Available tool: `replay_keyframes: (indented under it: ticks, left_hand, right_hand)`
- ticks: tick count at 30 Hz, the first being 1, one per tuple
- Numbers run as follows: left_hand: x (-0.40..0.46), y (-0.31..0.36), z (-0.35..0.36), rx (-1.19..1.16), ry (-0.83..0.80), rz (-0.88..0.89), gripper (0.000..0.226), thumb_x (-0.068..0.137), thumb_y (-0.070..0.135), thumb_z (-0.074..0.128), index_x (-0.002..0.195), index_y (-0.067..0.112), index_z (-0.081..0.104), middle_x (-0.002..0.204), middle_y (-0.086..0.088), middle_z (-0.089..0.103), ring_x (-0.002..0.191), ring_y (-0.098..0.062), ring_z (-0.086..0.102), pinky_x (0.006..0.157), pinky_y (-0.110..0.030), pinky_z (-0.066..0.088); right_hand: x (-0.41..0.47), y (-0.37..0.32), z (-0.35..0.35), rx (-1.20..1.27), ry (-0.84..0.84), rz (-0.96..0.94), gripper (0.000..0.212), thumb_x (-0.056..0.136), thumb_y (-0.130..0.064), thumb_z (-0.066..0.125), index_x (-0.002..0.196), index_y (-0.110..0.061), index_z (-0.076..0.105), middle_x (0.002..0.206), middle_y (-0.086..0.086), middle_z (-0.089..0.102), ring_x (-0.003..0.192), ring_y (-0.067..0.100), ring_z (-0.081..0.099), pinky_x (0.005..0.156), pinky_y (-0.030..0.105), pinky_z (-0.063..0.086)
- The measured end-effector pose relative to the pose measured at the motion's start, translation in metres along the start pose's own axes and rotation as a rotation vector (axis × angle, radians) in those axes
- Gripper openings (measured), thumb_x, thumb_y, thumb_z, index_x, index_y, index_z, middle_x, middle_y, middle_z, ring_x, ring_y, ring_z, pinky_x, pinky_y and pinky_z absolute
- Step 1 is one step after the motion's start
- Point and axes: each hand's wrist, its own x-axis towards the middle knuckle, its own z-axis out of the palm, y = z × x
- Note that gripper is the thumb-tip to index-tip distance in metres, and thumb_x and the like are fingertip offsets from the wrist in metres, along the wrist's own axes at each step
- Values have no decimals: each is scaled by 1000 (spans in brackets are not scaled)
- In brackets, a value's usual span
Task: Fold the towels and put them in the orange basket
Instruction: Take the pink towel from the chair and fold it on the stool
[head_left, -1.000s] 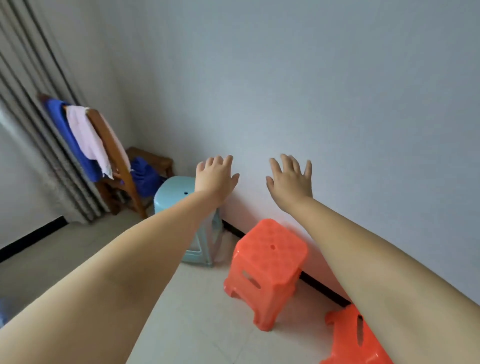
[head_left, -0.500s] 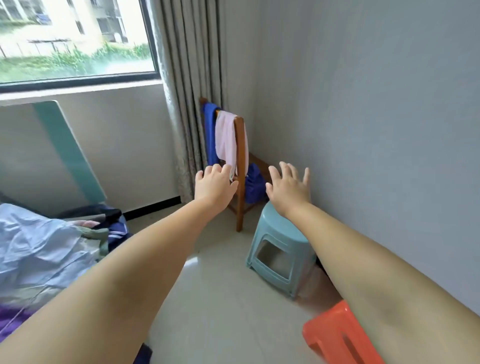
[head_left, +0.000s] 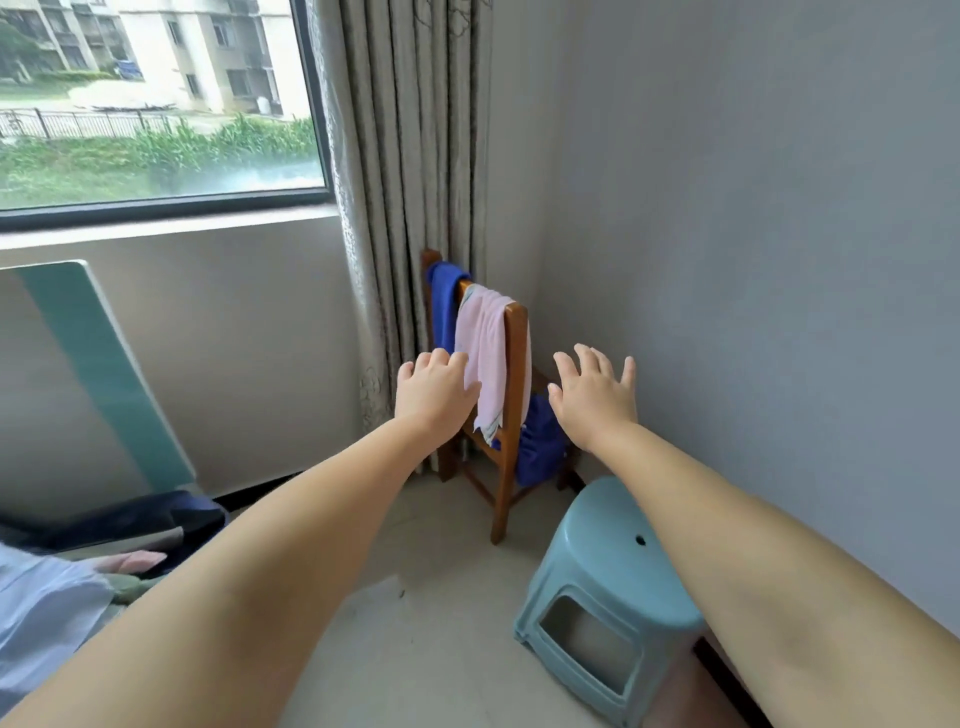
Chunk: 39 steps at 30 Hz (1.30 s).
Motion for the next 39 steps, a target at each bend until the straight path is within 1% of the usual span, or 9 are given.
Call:
replay_keyframes:
  ticks: [13,19,22,25,28,30,32,35,39]
  left_hand:
    - [207,-22,49,-159,-51,-195,43,96,37,44,132,14,45,130,-10,51,125,-29,43,101,-42,35]
    - [303,-45,96,-213,-123,-140,41,96,38,44,128,12,46,125,-12,52,120,-31,46,92,-44,43]
    - [359,-60,121,-250,-194,-30,30,95,30,43,115,10,53,117,-13,55,110,-32,49,81,-40,43]
    - [409,-73,137,-246,-308,117,23,94,24,40,100,10,56,108,-12,60,97,-29,52,73,-34,42]
    - [456,-80,148,-268,-381,239,21,94,19,38,88,9,55,98,-15,63,91,-31,57,72,-35,43]
    - [470,-78,156,-214,-400,315,24,95,21,35,81,11,52,97,-16,63,88,-33,57,69,-35,41]
    - [478,-74,167,-102,-450,345,39,99,33,30,90,10,60,101,-11,64,93,-31,57,77,-35,39]
    - [482,-69,182,114,-555,389,53,100,47,23,91,11,61,93,-7,62,106,-28,57,104,-40,29]
    - [496,-66,192,161,-696,411,52,96,52,32,105,12,64,99,-2,57,113,-25,53,107,-45,23]
  right_hand:
    - [219,39,39,-3,-39,-43,47,101,-35,29,146,-21,27,156,8,24,145,26,19,116,57,9]
    - [285,36,80,-5,-118,-2,46,101,-34,28,145,-20,29,150,6,35,139,25,32,116,52,16]
    - [321,34,98,39,-164,100,42,102,-35,25,135,-16,43,136,7,52,125,26,49,108,45,31]
    - [347,27,114,184,-324,258,47,102,-39,22,120,-12,56,120,10,62,105,26,59,84,35,43]
    - [374,11,128,404,-493,532,60,101,-46,19,125,-5,56,121,16,62,108,30,60,88,35,47]
    - [380,3,134,567,-585,703,64,100,-50,18,125,-3,54,113,18,65,99,30,63,86,35,51]
    - [384,-2,134,678,-645,818,64,99,-52,18,128,-5,50,108,17,65,93,30,63,79,35,52]
    - [388,-4,124,707,-760,866,64,100,-52,16,139,-9,41,129,18,57,114,32,57,86,38,46]
    - [388,-3,122,813,-846,926,66,97,-58,25,147,-14,27,147,14,41,134,30,40,104,39,34]
